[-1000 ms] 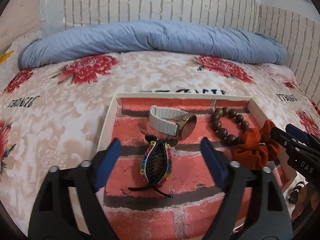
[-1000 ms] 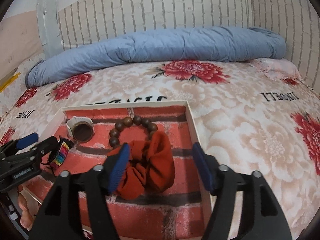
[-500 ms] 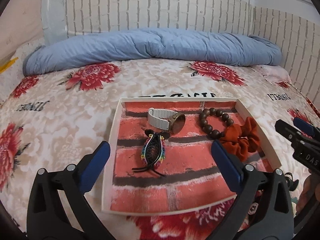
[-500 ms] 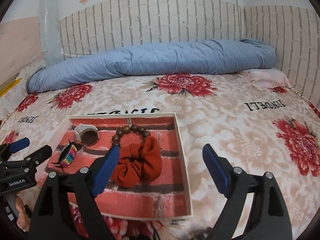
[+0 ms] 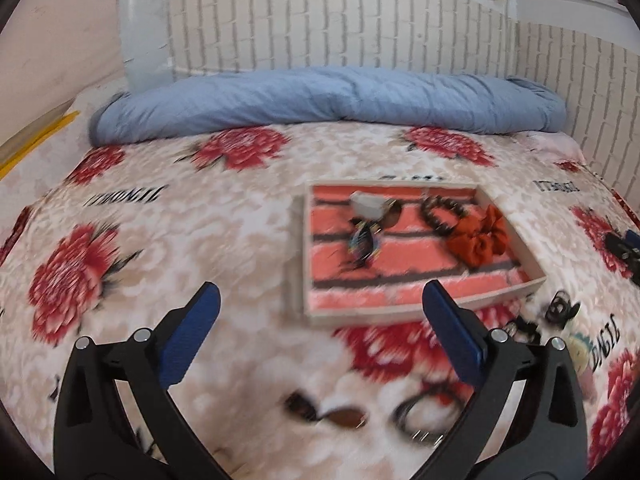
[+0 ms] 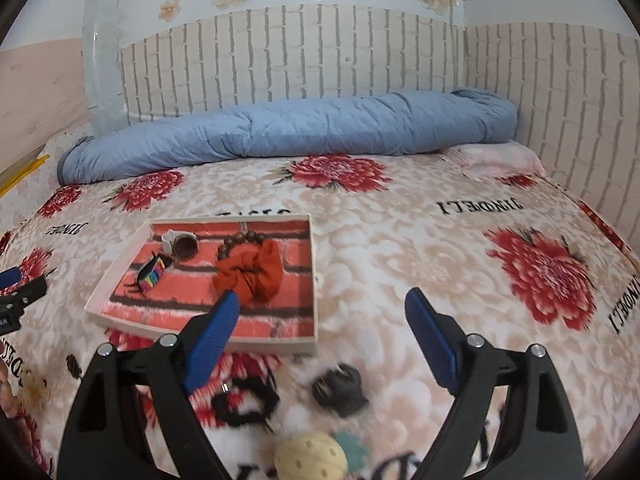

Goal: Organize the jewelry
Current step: 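Open both grippers to release clip and scrunchie, then lift away from tray, then close left gripper on cream flower scrunchie while right gripper closes on pineapple plush clip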

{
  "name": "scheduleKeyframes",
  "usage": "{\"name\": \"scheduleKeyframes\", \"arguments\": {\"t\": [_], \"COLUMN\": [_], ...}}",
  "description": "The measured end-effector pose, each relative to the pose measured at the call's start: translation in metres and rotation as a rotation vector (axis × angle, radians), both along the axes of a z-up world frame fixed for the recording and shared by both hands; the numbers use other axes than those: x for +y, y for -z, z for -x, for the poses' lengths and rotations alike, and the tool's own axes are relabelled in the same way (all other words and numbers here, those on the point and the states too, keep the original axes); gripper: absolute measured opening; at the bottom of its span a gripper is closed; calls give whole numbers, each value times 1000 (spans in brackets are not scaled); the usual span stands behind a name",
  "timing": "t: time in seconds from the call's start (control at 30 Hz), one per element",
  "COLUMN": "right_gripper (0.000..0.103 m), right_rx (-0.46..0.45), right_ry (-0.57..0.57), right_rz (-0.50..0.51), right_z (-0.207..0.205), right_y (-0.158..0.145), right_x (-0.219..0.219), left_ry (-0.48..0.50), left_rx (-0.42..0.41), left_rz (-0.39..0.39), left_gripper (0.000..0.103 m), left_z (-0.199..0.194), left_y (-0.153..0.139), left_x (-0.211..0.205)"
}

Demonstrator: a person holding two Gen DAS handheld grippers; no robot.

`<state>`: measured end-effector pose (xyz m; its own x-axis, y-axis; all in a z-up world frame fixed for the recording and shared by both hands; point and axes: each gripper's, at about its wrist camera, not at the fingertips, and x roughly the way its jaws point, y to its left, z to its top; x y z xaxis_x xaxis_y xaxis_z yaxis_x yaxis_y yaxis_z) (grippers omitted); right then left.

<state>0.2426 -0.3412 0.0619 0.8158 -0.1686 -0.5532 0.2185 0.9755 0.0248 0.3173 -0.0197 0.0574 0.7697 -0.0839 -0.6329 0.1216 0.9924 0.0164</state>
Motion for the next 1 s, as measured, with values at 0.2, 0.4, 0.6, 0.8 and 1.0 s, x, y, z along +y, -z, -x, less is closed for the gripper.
{"name": "scheduleKeyframes", "arguments": {"t": [0.2,0.4,0.6,0.8,1.0], "right_gripper": [83,83,83,83,83], "right_rx": [10,47,74,92,133], "right_ry": [18,24,34,30,18], "right_rz": [4,11,18,16,27], "right_z": [34,49,62,67,64], "right_y": [0,14,26,37,56], "right_x": [-1,1,2,9,17], "left_ry": [-61,-85,-106,-131,-126], "left_rx": [28,29,57,81,128], "left_rz": [-14,-44,-41,-30,-23], "left_gripper": [98,98,98,98,98], "left_z": [29,54,68,77,85], "left_y": [5,8,19,28,53], "left_x": [45,68,88,106,110]}}
